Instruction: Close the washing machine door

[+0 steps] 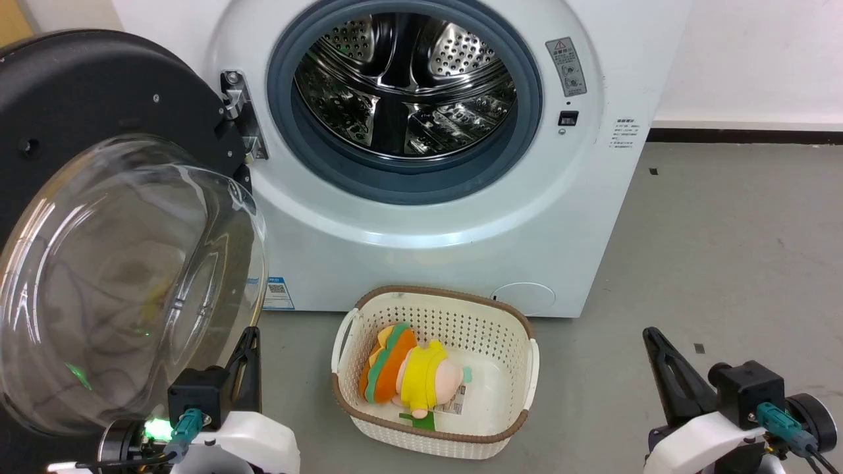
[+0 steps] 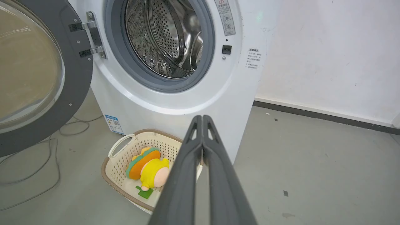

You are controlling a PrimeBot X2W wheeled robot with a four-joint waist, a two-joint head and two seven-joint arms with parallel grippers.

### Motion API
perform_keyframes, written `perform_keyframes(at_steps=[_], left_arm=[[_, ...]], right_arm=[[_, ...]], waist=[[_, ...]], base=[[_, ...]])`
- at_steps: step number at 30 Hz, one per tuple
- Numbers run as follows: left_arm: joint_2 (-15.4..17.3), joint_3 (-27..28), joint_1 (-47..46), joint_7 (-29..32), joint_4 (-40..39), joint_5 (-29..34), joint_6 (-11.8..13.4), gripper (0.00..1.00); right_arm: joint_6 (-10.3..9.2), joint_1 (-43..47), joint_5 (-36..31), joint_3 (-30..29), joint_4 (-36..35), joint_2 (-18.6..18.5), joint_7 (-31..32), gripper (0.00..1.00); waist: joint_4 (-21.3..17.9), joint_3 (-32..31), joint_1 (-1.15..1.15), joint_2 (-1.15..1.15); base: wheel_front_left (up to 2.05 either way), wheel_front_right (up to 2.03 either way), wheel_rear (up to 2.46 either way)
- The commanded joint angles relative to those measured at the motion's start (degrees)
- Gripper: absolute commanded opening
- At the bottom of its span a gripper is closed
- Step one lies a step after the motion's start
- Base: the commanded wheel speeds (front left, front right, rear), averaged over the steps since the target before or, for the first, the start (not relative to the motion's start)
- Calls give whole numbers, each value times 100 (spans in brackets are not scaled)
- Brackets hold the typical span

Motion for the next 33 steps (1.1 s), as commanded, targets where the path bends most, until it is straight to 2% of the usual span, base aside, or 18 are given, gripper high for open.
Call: perform_keyframes(at_steps=[1,2,3,24,25,26,27,33], left_arm=[[0,6,-58,2,-23,17,-25,0],[0,6,-58,2,-23,17,-25,0],[0,2,0,-2,0,0,1,100],[41,-144,-96,-223,-80,35,307,100],[49,-151,-107,-235,-100,36,328,80],[57,-158,-120,-247,-125,37,349,30],[67,-165,-131,-259,-150,37,369,1],[91,-145,-217,-331,-362,-44,454,0]], right_arm=[[5,-80,-44,1,-24,25,4,0],[5,-80,-44,1,-24,25,4,0],[1,0,1,1,0,0,-2,100],[1,-12,390,-100,-109,3,-223,100],[1,-12,407,-101,-117,3,-235,100],[1,-12,422,-101,-123,3,-247,100],[1,-11,432,-99,-130,3,-259,100],[1,-5,477,-82,-173,5,-331,100]], waist=[[0,0,0,0],[0,0,0,0],[0,0,0,0],[37,23,0,0],[45,25,0,0],[55,26,0,0],[65,28,0,0],[147,38,0,0]], base=[[0,0,0],[0,0,0],[0,0,0],[0,0,0],[0,0,0],[0,0,0],[0,0,0],[0,0,0]])
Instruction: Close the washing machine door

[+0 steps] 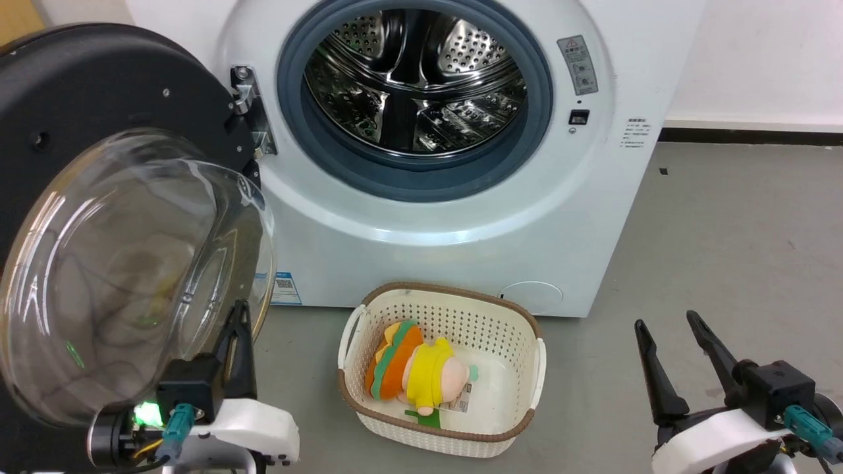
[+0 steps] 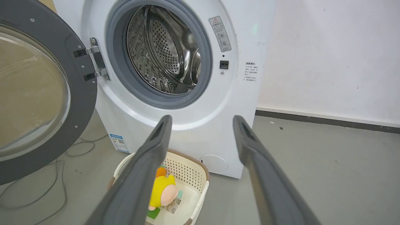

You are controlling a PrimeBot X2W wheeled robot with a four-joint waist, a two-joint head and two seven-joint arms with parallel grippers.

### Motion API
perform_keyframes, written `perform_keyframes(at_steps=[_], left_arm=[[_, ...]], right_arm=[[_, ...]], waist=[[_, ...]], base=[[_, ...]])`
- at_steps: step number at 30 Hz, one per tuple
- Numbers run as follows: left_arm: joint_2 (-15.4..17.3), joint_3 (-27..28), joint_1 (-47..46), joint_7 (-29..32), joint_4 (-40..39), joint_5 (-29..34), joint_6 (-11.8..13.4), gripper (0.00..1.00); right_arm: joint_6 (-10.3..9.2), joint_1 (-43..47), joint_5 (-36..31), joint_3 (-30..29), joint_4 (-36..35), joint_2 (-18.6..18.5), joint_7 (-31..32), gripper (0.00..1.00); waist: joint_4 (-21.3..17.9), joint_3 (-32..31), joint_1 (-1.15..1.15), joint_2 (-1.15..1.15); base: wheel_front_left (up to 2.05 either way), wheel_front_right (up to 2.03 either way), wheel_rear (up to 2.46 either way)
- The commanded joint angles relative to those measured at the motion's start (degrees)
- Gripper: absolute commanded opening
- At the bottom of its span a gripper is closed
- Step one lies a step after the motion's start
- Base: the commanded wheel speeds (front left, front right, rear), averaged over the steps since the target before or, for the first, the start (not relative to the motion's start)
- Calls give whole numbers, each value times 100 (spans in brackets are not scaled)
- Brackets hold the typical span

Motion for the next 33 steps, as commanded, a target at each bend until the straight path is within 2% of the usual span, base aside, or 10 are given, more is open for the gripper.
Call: perform_keyframes(at_steps=[1,9,21,33], left_arm=[[40,1,-123,-54,-81,-41,58,0],[-6,181,-344,-150,-364,-260,-16,0],[-50,856,-1017,-294,-629,-850,-439,0],[-51,1650,-1889,-437,-804,-1439,-710,0]], right_arm=[[1,-8,58,3,-56,6,-65,100],[1,-7,147,-76,-60,7,-160,100],[2,-14,306,-182,-34,10,-304,100],[2,-69,465,-281,-65,12,-447,100]], waist=[[26,4,0,0],[240,28,0,0],[679,82,0,0],[1139,234,0,0]], base=[[0,0,0],[0,0,0],[0,0,0],[0,0,0]])
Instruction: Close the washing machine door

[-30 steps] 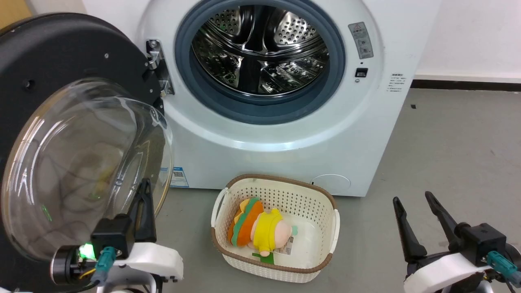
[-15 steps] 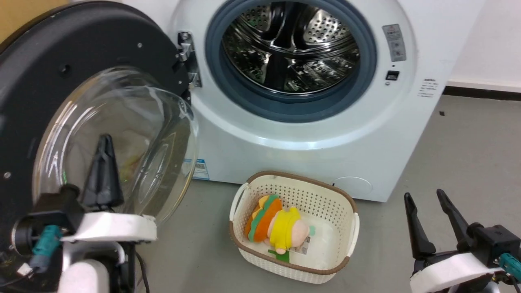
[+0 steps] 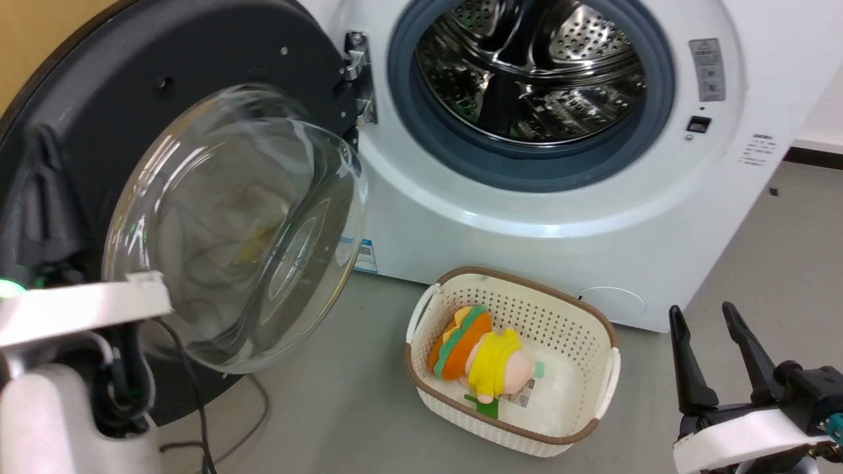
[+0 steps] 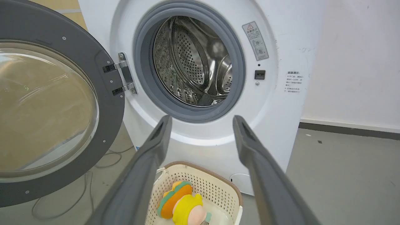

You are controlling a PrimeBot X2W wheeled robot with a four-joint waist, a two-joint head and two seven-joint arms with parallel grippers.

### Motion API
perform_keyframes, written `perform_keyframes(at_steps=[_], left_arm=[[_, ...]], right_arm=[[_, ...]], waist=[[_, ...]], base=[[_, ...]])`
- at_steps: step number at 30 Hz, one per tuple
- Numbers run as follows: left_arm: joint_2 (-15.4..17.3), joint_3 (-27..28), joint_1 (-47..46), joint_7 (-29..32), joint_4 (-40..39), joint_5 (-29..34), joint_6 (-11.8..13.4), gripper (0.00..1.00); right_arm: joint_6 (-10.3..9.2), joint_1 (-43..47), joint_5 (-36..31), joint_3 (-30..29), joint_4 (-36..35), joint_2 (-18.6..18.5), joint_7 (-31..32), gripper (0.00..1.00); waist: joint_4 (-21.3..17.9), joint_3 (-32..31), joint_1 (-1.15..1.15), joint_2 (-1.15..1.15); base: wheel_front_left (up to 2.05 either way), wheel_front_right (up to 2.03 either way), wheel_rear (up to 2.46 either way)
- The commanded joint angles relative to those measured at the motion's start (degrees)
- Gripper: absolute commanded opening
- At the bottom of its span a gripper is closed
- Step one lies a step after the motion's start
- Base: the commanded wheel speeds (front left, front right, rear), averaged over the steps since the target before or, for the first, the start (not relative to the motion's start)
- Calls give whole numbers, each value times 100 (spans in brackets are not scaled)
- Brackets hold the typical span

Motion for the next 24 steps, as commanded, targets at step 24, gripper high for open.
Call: perform_keyframes(at_steps=[24], left_arm=[[719,2260,-1434,164,1024,-2206,-96,0]], right_arm=[[3,-152,377,-243,-166,17,-340,100]], waist=[[710,299,0,0]], base=[[0,0,0]])
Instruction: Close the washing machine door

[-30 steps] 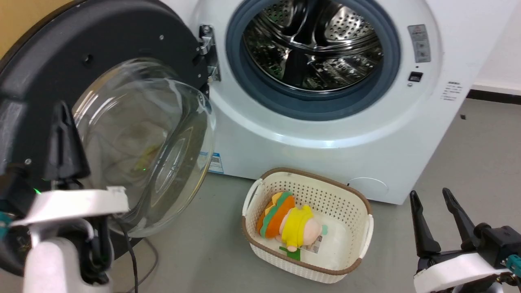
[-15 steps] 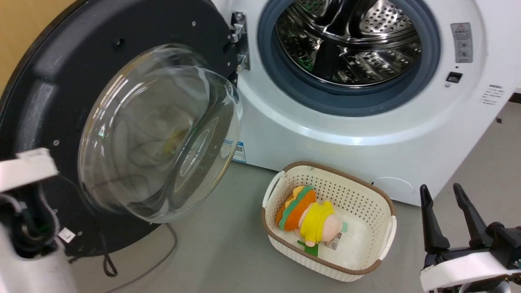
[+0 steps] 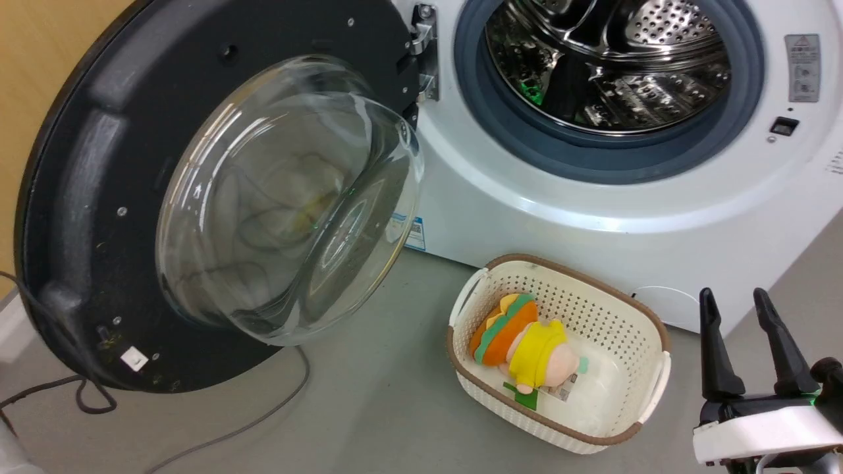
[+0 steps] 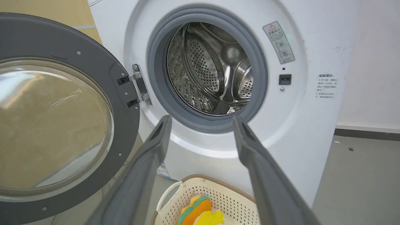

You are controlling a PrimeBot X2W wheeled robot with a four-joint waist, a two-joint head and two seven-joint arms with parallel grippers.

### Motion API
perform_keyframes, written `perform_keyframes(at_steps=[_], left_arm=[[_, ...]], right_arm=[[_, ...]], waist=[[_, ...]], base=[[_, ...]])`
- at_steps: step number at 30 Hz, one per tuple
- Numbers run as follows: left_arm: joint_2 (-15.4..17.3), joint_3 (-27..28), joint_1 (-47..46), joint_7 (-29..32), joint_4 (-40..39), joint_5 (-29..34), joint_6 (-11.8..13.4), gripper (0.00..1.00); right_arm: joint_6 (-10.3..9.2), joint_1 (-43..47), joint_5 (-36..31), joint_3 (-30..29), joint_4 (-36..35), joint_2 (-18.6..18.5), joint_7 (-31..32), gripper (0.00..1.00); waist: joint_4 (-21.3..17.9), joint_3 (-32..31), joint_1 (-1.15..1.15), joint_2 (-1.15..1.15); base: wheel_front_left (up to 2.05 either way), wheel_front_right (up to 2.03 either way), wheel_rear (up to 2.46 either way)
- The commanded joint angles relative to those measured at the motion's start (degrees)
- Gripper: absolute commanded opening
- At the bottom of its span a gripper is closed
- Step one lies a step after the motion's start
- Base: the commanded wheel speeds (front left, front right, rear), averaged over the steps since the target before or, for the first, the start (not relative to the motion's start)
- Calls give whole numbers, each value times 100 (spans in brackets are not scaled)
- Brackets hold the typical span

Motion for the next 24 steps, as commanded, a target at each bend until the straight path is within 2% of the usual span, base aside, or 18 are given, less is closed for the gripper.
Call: perform_keyframes(at_steps=[1,6,15,24], left_arm=[[93,192,-181,111,223,-261,23,0],[228,495,-273,519,946,-776,70,0],[432,802,-312,1407,2299,-1579,-73,0],[366,840,-381,2477,3062,-2541,-268,0]], right_arm=[[3,-96,58,-40,-42,16,-64,100],[3,-138,100,-60,-61,18,-123,100],[4,-187,141,-48,-109,19,-231,100],[4,-249,140,-67,-174,21,-339,100]], waist=[[72,36,0,0],[195,100,0,0],[301,213,0,0],[342,395,0,0]], base=[[0,0,0],[0,0,0],[0,0,0],[0,0,0]])
